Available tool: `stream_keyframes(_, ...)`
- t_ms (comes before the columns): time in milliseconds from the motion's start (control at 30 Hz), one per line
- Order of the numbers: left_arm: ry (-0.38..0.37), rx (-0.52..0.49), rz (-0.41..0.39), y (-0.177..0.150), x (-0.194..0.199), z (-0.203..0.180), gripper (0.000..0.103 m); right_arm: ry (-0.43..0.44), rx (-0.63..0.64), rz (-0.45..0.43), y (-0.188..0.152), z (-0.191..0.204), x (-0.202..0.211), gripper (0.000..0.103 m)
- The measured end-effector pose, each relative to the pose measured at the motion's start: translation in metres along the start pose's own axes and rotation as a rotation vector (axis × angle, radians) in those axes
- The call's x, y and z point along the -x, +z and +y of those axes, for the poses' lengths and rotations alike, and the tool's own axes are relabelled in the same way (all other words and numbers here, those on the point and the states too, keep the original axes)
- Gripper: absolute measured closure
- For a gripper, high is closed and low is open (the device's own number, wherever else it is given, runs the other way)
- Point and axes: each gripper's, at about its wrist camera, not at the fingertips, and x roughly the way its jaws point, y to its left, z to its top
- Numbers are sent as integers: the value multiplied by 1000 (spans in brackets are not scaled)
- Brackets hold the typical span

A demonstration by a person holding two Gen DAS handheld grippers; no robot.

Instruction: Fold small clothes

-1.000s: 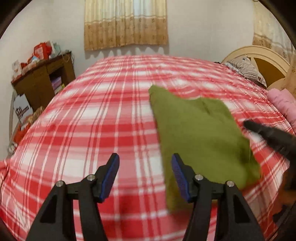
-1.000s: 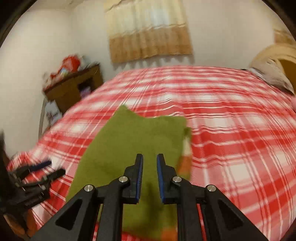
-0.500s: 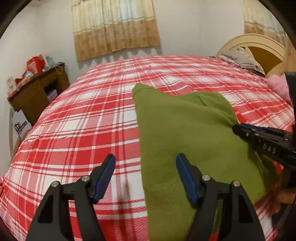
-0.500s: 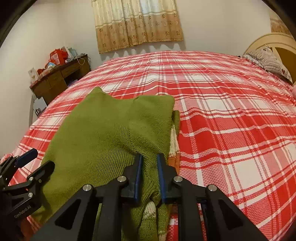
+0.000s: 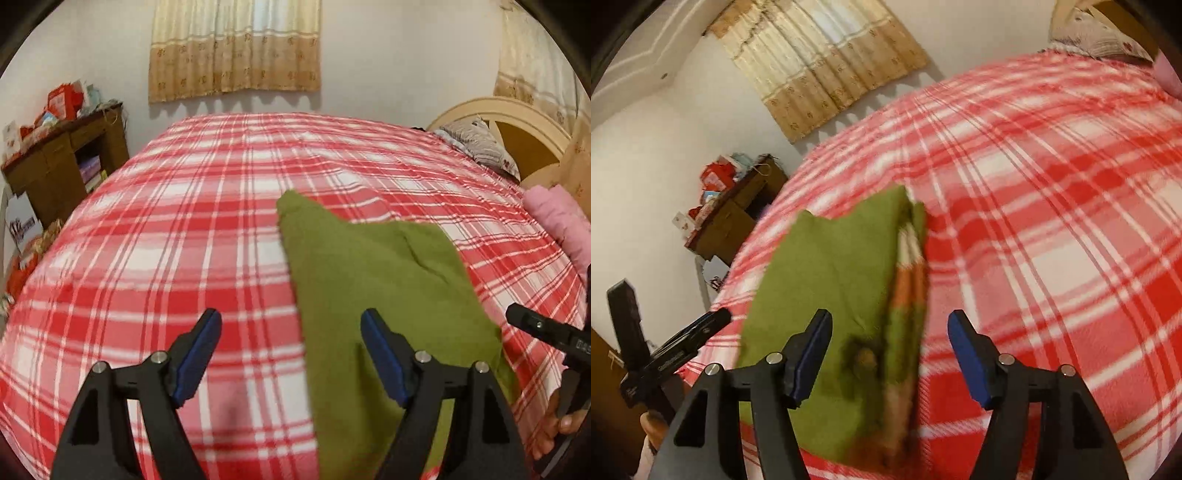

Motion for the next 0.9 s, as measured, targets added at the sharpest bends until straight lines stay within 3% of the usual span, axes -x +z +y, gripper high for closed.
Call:
stream_keyframes(233, 17, -17, 69, 26, -40, -21, 23, -22, 32, 7, 17, 10, -19, 37)
stream_keyframes(400, 22, -14, 124, 20, -67, -27, 23, -50, 2, 14, 8, -8, -27, 37)
stream_keyframes(567, 6, -15, 130, 13, -73, -29, 22, -43, -84, 21, 4, -32, -30, 37)
stream_keyframes(733, -62, 43, 145, 7, -79, -19, 15, 51, -148, -4, 17, -36, -33, 37)
stream_keyframes(900, -172, 170, 194, 2, -92, 3, 6, 45, -147, 12, 32, -29, -54, 37)
